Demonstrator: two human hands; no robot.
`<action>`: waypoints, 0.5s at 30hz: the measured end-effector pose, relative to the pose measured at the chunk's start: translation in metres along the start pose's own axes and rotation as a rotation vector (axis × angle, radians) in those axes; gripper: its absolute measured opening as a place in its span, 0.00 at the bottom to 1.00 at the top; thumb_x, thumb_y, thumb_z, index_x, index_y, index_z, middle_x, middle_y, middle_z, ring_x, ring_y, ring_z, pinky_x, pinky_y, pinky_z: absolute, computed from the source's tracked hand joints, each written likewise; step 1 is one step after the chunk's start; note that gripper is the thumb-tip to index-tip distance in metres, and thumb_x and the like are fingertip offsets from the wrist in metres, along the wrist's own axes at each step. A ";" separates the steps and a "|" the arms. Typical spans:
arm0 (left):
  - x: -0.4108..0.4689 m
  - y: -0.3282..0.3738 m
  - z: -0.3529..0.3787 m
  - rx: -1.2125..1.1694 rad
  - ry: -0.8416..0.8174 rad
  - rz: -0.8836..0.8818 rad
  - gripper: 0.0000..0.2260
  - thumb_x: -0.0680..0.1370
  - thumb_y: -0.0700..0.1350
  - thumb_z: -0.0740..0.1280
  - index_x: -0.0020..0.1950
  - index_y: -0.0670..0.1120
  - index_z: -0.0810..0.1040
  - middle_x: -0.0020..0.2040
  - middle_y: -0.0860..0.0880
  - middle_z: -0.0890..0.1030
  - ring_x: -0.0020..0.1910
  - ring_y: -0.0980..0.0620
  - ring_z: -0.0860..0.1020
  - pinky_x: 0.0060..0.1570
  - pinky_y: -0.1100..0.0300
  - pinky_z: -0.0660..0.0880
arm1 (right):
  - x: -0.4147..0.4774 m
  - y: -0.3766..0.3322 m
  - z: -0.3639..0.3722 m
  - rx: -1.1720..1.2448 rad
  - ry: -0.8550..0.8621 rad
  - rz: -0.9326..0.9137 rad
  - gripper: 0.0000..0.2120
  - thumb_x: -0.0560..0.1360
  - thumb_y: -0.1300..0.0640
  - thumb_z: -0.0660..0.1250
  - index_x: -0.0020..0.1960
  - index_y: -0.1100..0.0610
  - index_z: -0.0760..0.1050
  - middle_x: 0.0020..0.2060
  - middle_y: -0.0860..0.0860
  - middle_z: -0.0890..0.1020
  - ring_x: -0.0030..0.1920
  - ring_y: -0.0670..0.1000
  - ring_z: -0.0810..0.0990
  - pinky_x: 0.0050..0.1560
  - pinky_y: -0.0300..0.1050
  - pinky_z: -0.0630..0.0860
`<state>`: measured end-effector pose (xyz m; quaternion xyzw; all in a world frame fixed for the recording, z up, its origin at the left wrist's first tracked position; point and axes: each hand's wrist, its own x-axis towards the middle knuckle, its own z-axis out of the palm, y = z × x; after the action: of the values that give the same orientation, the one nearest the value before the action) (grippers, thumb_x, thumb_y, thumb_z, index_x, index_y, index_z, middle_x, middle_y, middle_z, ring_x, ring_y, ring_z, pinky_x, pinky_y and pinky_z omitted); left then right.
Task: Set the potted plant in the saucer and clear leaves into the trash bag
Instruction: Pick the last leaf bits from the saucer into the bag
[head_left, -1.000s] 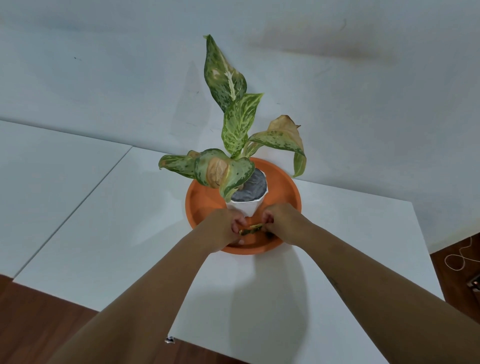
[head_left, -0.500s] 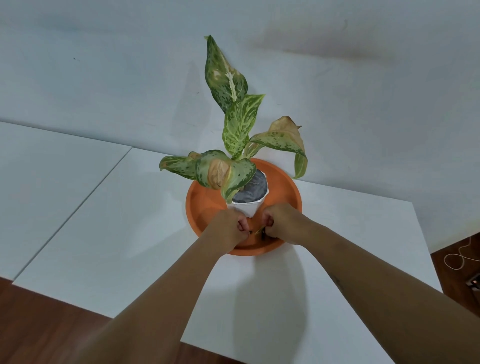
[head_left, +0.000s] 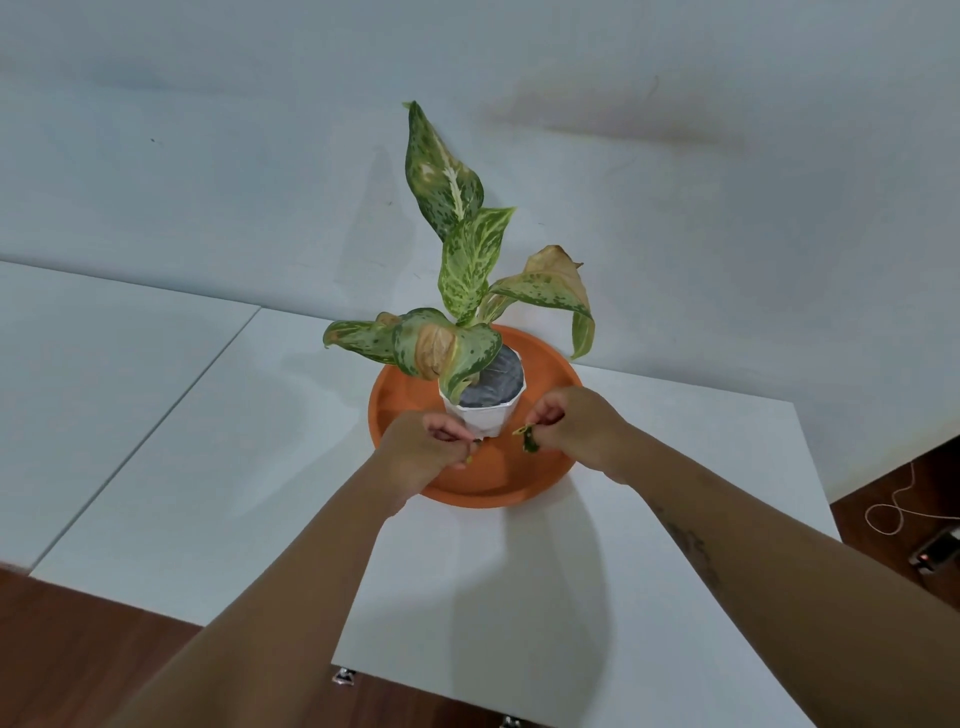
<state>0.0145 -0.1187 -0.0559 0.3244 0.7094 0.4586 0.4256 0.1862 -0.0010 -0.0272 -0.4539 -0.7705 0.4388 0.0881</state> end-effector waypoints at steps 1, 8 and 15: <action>-0.001 0.001 -0.001 -0.034 -0.001 -0.005 0.05 0.71 0.33 0.74 0.45 0.39 0.84 0.40 0.43 0.83 0.36 0.54 0.82 0.37 0.67 0.78 | -0.001 -0.001 0.000 0.027 0.009 0.006 0.05 0.69 0.65 0.70 0.42 0.57 0.81 0.31 0.45 0.78 0.27 0.34 0.77 0.24 0.23 0.66; -0.007 0.001 0.004 -0.146 0.013 -0.016 0.05 0.69 0.36 0.76 0.44 0.41 0.85 0.39 0.47 0.83 0.36 0.57 0.83 0.38 0.67 0.79 | -0.011 0.007 -0.014 0.245 0.045 0.119 0.05 0.70 0.66 0.69 0.44 0.59 0.82 0.38 0.53 0.83 0.37 0.49 0.82 0.43 0.38 0.79; -0.032 0.014 0.051 -0.233 0.009 0.000 0.04 0.69 0.35 0.76 0.43 0.40 0.85 0.42 0.44 0.85 0.39 0.54 0.84 0.39 0.65 0.80 | -0.045 0.036 -0.041 0.487 0.050 0.130 0.06 0.70 0.69 0.70 0.47 0.66 0.80 0.39 0.55 0.82 0.40 0.52 0.82 0.51 0.44 0.81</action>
<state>0.0749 -0.1224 -0.0444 0.2708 0.6533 0.5393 0.4571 0.2562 -0.0041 -0.0174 -0.4787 -0.6087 0.6048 0.1856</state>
